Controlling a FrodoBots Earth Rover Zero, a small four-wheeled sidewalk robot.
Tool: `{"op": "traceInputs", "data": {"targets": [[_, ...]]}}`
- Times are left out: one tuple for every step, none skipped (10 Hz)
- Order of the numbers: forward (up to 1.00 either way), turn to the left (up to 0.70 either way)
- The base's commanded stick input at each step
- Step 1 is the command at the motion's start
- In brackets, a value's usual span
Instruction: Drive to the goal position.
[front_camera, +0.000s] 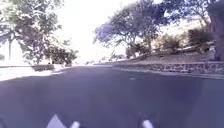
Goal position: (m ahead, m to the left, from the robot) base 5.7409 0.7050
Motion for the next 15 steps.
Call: {"op": "traceInputs", "data": {"targets": [[0.7, 0.0], [0.7, 0.0], [0.7, 0.0], [0.7, 0.0], [0.7, 0.0], [0.7, 0.0], [0.7, 0.0], [0.7, 0.0], [0.7, 0.0], [0.7, 0.0], [0.7, 0.0], [0.7, 0.0], [0.7, 0.0], [0.7, 0.0], [0.7, 0.0]]}}
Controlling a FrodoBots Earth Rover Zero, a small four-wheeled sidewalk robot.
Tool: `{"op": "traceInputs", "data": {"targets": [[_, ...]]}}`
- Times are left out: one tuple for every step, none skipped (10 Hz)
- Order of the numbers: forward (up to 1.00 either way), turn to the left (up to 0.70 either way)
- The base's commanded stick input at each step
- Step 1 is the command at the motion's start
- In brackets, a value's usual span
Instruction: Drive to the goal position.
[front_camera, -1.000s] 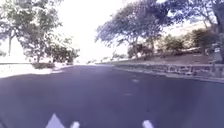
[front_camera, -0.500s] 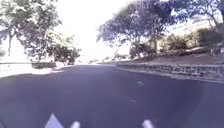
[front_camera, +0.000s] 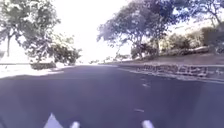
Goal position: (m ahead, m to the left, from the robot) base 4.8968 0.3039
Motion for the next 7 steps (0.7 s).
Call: {"op": "traceInputs", "data": {"targets": [[0.7, 0.0], [0.7, 0.0], [0.7, 0.0], [0.7, 0.0], [0.7, 0.0], [0.7, 0.0], [0.7, 0.0]]}}
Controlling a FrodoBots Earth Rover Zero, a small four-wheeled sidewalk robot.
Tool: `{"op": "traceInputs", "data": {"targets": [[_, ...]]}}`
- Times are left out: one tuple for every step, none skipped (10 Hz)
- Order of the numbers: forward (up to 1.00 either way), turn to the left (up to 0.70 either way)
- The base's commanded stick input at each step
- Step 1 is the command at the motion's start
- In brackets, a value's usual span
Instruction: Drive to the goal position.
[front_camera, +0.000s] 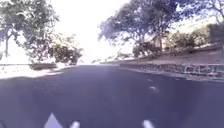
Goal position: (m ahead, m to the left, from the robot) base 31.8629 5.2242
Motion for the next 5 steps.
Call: {"op": "traceInputs", "data": {"targets": [[0.7, 0.0], [0.7, 0.0], [0.7, 0.0], [0.7, 0.0], [0.7, 0.0]]}}
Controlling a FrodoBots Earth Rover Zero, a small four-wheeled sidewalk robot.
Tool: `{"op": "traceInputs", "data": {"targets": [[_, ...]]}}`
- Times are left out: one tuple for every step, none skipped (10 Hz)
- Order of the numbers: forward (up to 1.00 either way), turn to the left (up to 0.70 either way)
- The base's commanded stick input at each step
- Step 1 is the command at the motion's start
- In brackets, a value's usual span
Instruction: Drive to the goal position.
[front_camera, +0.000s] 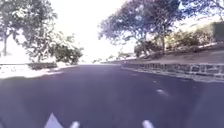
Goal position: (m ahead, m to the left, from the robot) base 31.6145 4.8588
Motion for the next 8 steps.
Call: {"op": "traceInputs", "data": {"targets": [[0.7, 0.0], [0.7, 0.0], [0.7, 0.0], [0.7, 0.0], [0.7, 0.0], [0.7, 0.0], [0.7, 0.0], [0.7, 0.0]]}}
